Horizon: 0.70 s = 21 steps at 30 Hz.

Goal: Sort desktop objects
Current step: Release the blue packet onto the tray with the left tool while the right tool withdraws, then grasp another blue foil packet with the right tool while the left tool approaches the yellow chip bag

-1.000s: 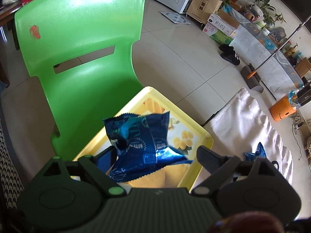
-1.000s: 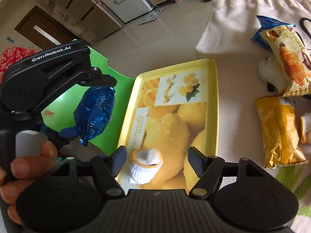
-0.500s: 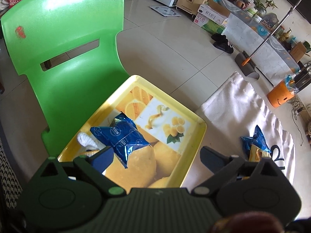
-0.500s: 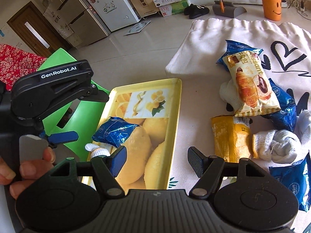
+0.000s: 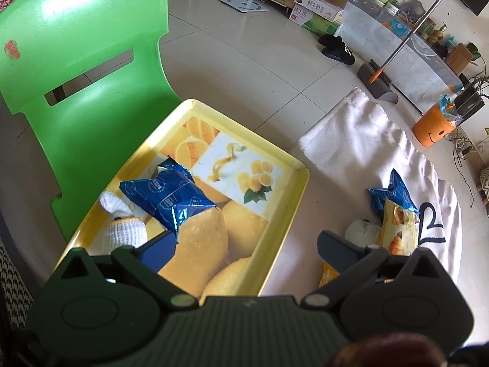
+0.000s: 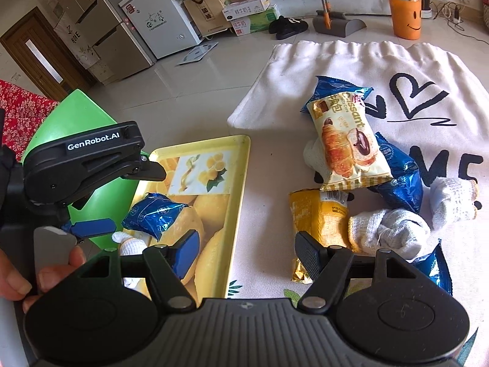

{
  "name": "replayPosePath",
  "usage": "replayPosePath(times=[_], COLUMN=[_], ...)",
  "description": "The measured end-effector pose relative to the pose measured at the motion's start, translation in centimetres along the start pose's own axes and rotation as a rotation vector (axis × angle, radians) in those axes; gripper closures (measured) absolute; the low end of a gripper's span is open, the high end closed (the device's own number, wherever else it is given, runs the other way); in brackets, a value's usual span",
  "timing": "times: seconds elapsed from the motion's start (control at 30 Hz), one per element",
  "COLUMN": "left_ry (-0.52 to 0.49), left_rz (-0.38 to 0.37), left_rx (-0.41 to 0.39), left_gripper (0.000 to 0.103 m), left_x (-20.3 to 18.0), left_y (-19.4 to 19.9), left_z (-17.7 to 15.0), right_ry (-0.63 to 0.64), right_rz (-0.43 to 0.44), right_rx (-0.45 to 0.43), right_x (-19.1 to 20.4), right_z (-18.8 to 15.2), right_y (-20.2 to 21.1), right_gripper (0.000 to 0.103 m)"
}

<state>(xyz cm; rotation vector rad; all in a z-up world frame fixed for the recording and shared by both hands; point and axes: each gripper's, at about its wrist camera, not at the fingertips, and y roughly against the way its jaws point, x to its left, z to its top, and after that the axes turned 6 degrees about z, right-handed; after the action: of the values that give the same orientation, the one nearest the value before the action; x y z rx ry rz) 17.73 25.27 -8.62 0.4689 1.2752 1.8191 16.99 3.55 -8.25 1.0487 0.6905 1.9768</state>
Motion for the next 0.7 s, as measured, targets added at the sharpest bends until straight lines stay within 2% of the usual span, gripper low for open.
replayPosePath(times=[0.13, 0.37, 0.53, 0.7], left_ry=[-0.037, -0.169, -0.245, -0.315], left_rz=[-0.013, -0.034, -0.056, -0.072], left_rx=[-0.004, -0.036, -0.027, -0.055], left_gripper=[0.001, 0.001, 0.001, 0.001], left_x=[-1.2, -4.5, -6.4, -8.1], left_y=[0.2, 0.9, 1.0, 1.3], left_z=[-0.7, -2.5, -4.0, -5.5], right_ry=[-0.009, -0.031, -0.079, -0.129], right_rz=[-0.017, -0.062, -0.111, -0.170], right_rx=[-0.012, -0.055, -0.089, -0.113], right_x=[-0.6, -2.4, -4.6, -7.3], right_z=[0.1, 0.5, 0.8, 0.9], right_y=[0.8, 2.9, 4.6, 6.3], right_gripper=[0.033, 0.033, 0.033, 0.033])
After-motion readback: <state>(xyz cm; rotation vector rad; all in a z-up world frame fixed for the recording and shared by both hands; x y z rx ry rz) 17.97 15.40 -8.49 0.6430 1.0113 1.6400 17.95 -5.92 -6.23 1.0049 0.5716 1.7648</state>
